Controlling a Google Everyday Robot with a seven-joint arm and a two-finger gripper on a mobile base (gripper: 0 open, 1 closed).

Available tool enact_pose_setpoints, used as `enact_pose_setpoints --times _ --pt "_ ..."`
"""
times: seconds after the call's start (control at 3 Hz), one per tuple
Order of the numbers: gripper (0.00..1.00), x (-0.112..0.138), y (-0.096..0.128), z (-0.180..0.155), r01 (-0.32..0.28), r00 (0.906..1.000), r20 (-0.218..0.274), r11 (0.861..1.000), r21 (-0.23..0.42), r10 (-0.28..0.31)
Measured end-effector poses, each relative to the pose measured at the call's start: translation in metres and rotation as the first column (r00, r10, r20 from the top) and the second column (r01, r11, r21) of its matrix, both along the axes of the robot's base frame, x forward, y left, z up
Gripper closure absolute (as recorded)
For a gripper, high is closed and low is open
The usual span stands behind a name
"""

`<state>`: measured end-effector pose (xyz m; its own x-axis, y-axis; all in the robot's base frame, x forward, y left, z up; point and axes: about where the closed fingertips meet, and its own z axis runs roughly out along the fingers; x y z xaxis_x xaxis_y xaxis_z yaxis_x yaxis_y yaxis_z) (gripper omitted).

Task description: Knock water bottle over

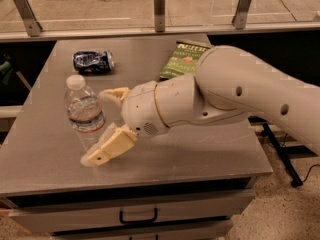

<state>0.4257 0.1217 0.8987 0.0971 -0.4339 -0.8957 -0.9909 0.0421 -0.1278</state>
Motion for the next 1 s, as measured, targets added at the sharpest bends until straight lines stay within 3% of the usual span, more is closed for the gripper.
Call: enact_pose_setpoints --times 0.33,0.67,1.0 --pt "0.41 0.007 0.014 -0.005 0.001 1.0 -0.003 0.999 0.051 -0.001" --pt "0.65 0.026 0.012 0.007 0.029 0.9989 0.035 0.997 0.064 -0.032" --pt "0.88 0.054 -0.004 0.039 0.074 0.9915 0.105 0.997 0.021 -0.076"
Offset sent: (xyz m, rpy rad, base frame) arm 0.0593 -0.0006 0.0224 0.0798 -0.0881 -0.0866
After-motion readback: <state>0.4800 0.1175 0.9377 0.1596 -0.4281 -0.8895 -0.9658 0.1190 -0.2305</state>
